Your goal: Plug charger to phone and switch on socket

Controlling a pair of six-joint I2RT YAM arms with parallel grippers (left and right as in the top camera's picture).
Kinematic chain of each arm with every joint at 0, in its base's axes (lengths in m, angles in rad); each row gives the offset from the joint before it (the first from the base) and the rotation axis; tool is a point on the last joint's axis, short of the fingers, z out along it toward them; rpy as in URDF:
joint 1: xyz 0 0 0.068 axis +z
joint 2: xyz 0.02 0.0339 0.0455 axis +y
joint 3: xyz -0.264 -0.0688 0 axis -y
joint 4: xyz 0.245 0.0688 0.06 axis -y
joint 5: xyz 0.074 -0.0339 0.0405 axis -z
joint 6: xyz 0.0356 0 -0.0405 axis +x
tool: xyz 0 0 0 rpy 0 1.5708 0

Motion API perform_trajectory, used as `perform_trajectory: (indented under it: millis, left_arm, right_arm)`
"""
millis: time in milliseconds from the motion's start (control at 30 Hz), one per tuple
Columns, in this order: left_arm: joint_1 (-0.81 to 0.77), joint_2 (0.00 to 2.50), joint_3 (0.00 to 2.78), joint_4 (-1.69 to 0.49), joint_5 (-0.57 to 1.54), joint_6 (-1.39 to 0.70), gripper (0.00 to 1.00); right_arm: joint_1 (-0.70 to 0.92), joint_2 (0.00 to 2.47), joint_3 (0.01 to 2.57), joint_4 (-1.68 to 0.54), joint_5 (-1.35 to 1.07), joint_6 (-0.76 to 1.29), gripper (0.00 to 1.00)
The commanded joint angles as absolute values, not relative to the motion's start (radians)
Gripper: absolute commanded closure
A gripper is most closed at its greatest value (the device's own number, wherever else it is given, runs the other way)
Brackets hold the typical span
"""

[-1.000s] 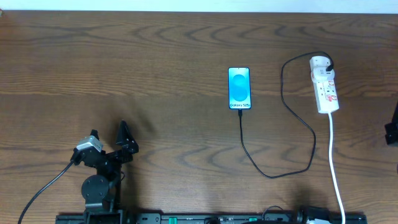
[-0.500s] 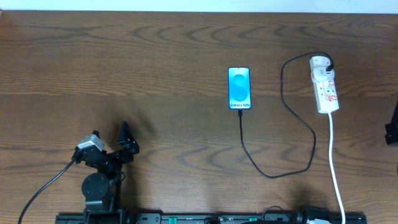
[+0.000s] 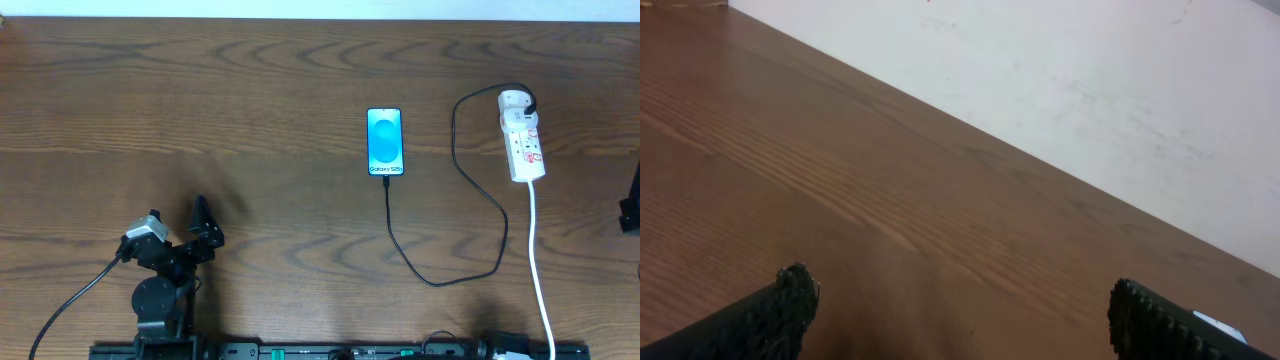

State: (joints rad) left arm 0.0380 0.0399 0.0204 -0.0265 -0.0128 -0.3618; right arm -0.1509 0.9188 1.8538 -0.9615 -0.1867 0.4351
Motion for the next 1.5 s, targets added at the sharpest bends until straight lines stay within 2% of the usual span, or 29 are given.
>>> perform_trajectory:
  millis: [0, 867, 1067, 1267, 1467]
  left_arm:
    - [0.044, 0.002, 0.004, -0.070, -0.037, -0.342, 0.05]
    - [0.054, 0.004, 0.004, -0.069, -0.038, -0.337, 0.05]
    - [0.054, 0.004, 0.004, -0.067, 0.051, -0.088, 0.05]
    - [0.054, 0.004, 0.004, -0.066, 0.068, 0.030, 0.05]
    - [0.054, 0.004, 0.004, -0.066, 0.068, 0.052, 0.05]
  right_arm:
    - [-0.142, 0.913, 1.849, -0.964, -0.187, 0.418, 0.89]
    - [-0.142, 0.748, 1.849, -0.952, -0.131, 0.417, 0.87]
    - [-0.142, 0.726, 1.849, -0.953, -0.130, 0.418, 0.87]
    - [-0.142, 0.726, 1.849, -0.950, -0.130, 0.418, 0.87]
    - [-0.142, 0.725, 1.849, -0.944, -0.134, 0.433, 0.88]
